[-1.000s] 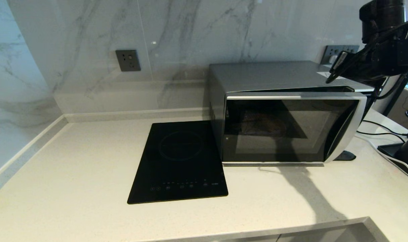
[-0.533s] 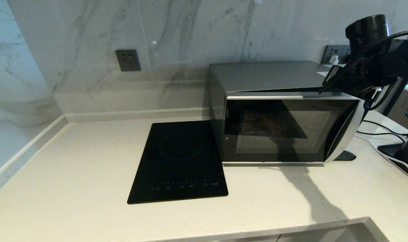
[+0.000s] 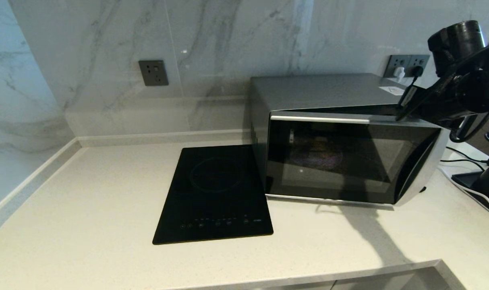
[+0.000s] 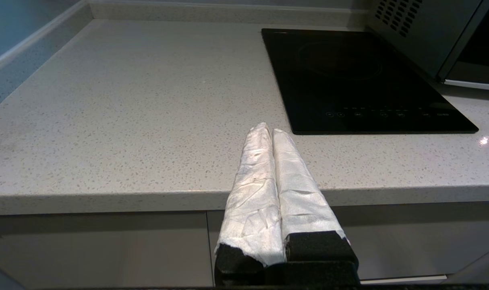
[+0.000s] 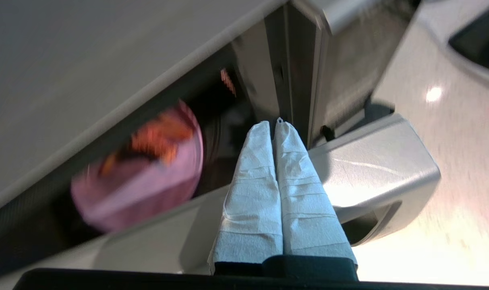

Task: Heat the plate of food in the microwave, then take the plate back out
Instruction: Open the microwave oven

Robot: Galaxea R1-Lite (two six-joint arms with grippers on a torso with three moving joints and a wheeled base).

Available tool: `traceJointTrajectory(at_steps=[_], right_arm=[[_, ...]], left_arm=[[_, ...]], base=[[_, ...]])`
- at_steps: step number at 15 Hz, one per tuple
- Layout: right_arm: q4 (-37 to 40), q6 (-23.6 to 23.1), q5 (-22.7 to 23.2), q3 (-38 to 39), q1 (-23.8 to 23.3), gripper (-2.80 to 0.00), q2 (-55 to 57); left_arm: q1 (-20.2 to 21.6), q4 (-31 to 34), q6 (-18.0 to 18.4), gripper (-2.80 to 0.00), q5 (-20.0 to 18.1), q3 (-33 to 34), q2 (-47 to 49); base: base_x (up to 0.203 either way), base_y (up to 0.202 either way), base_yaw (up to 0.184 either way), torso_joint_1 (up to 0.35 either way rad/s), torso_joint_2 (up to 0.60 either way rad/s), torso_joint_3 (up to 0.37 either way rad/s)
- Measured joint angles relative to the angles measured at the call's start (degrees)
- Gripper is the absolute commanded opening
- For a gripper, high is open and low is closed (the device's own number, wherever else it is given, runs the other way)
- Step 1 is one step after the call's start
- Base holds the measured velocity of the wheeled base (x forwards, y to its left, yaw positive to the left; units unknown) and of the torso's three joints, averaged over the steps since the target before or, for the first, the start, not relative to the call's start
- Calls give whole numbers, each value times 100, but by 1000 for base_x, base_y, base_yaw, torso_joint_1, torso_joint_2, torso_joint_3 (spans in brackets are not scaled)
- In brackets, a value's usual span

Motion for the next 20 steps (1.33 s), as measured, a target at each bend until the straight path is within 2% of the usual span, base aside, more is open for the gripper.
traceJointTrajectory(at_steps=[3,6,11,14,16,20], right_arm=[[436,215,442,561,52,-280,-655],[537,344,879,1359,124,-280,-1415],[524,369,1310,2268,265,-280,-2540],[518,384,1420,2567,410,-280,-2824],[544,489,1592,2657,931,-280,-2871],[584,934,1760,2627,2482,-280,-2584]], left_arm=[[2,0,0,-280,0,0,0],[2,-1,-1,-280,0,0,0],[2,0,0,-280,0,0,0],[2,2,1,-280,0,0,0],[2,0,1,-280,0,0,0],[2,-1,2,-280,0,0,0]], base=[[0,0,0,0,0,0],[0,0,0,0,0,0],[0,0,0,0,0,0],[0,0,0,0,0,0],[0,0,0,0,0,0],[0,0,0,0,0,0]])
